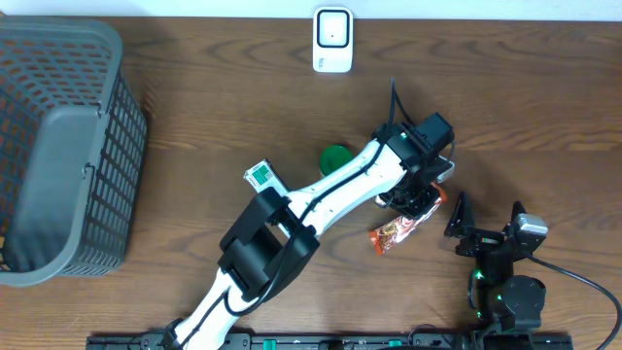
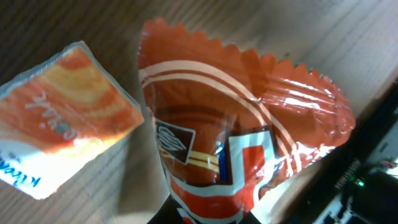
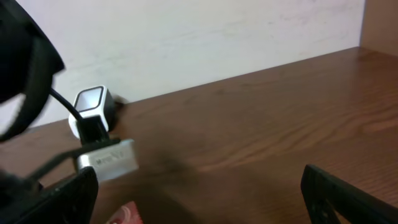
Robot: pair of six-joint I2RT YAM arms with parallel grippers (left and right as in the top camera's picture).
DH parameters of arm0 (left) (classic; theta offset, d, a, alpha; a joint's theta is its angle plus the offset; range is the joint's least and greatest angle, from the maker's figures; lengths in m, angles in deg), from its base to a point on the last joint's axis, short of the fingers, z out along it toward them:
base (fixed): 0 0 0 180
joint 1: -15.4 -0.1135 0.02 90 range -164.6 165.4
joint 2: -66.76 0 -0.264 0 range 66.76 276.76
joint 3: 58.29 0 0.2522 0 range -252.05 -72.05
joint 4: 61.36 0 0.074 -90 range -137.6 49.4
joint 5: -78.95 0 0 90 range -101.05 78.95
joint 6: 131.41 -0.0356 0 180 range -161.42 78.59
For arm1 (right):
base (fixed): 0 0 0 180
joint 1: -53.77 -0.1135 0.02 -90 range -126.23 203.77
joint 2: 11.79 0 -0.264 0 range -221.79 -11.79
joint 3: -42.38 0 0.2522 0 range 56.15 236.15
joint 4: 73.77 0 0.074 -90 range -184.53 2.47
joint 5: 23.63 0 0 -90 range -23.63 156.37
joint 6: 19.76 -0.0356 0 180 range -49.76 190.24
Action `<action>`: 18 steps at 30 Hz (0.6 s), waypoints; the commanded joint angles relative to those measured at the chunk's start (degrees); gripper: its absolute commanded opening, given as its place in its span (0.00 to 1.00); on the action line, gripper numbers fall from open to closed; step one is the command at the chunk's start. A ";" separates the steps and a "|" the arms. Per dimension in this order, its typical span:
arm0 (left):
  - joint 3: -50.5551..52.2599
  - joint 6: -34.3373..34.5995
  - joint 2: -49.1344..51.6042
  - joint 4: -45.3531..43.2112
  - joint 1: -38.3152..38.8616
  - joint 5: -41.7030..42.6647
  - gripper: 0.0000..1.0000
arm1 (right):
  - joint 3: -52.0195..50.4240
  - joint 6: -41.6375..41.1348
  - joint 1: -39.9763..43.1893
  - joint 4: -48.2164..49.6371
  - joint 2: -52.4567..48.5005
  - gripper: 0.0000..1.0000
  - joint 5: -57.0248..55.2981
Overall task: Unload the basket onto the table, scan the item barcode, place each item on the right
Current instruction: 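Carry the red Top bar past the scanner toward the right side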
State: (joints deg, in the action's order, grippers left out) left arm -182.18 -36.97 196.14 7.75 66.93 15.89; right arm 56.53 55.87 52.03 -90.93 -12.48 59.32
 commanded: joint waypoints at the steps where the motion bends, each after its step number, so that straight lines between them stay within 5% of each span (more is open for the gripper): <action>1: 0.15 -0.83 1.75 -0.44 -0.22 1.16 0.07 | -0.07 0.72 0.68 -0.22 0.35 0.99 0.09; 10: 0.20 -0.83 5.05 -2.75 -0.28 0.15 0.08 | -0.07 0.74 0.68 -0.22 0.35 0.99 0.09; 18: 0.17 1.90 5.05 -2.49 -1.81 -19.17 0.08 | -0.07 0.74 0.68 -0.22 0.35 0.99 0.09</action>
State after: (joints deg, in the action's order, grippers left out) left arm -182.18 -36.55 201.08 4.93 66.67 6.82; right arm 56.53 55.85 52.03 -90.93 -12.48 59.32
